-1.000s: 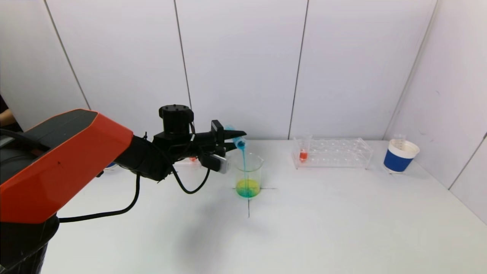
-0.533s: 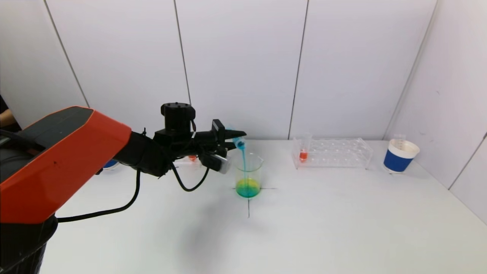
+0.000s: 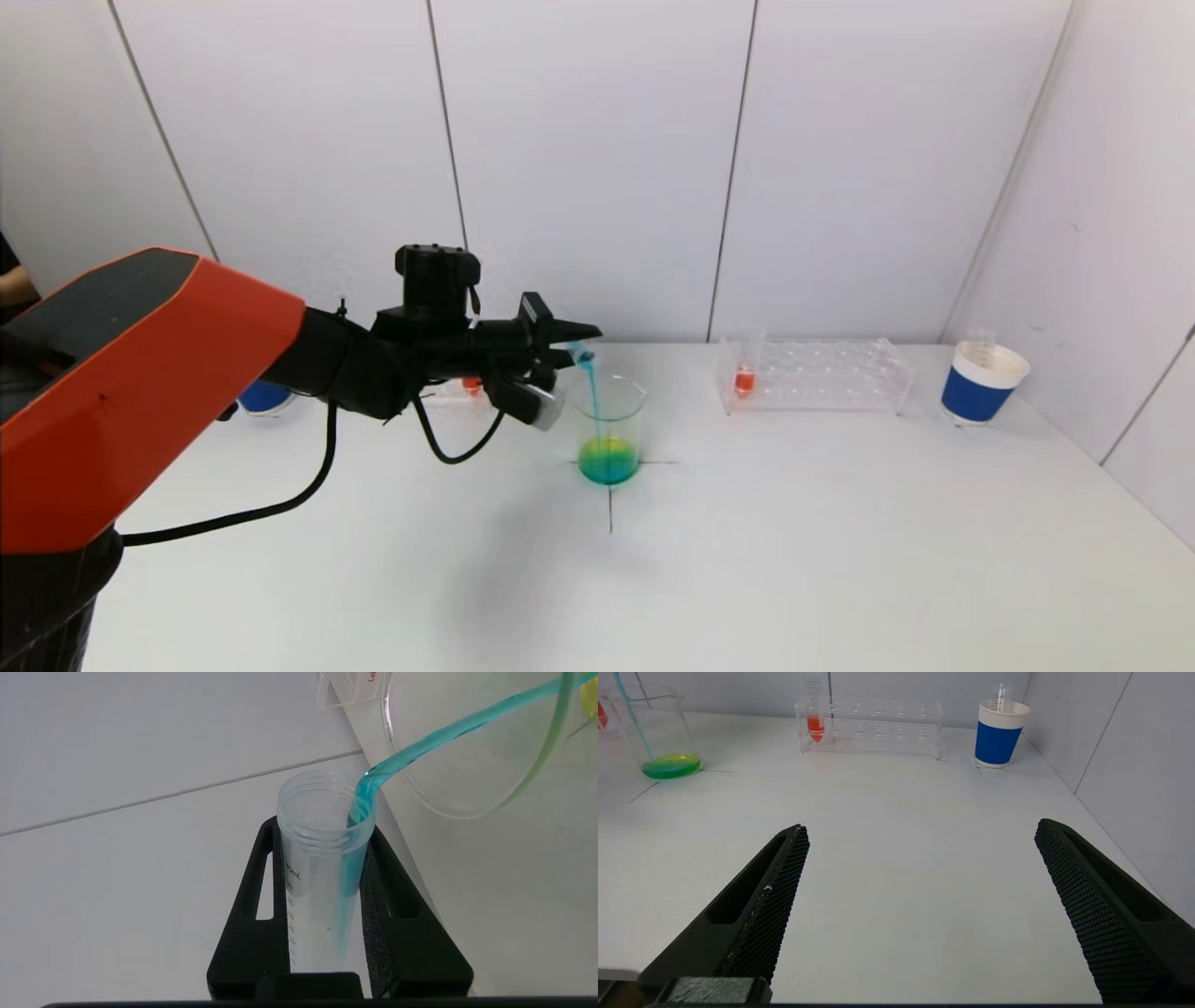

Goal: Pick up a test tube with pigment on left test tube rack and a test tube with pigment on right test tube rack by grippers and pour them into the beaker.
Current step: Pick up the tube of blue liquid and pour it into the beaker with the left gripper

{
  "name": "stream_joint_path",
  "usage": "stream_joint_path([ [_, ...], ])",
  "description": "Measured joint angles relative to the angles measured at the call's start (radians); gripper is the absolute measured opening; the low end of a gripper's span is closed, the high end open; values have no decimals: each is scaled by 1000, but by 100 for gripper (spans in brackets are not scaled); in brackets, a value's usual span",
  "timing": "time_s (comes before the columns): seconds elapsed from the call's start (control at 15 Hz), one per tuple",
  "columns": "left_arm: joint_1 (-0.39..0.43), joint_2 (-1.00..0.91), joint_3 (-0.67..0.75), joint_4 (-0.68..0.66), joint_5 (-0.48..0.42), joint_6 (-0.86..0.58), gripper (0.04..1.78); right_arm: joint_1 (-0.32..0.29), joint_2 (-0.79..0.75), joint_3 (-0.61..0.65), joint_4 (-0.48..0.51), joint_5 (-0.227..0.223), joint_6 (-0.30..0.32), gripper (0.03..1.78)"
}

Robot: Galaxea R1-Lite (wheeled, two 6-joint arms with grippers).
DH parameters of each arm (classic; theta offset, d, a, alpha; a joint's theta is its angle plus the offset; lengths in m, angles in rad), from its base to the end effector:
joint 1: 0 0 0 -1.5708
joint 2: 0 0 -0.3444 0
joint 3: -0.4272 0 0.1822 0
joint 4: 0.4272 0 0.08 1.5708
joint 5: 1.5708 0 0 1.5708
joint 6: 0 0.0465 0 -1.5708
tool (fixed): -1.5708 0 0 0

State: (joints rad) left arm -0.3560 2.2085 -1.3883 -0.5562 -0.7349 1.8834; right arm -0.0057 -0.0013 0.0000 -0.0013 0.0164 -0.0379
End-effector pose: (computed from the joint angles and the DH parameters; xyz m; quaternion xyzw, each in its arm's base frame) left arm 0.4427 -0.1979 0.1771 0.6706 -0.3398 -0.4071 0.5187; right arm -0.0522 0.0011 0.0756 -0.0190 -0.0014 0.0053 0.9998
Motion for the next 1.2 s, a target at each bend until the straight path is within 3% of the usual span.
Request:
stream_joint_path([
  [0.6,-26,-7,-92,115,60,71,45,0,0,0,0,0,0,176],
  [1.2,-39,-33,-98,169,98,126,45,0,0,0,0,0,0,176],
])
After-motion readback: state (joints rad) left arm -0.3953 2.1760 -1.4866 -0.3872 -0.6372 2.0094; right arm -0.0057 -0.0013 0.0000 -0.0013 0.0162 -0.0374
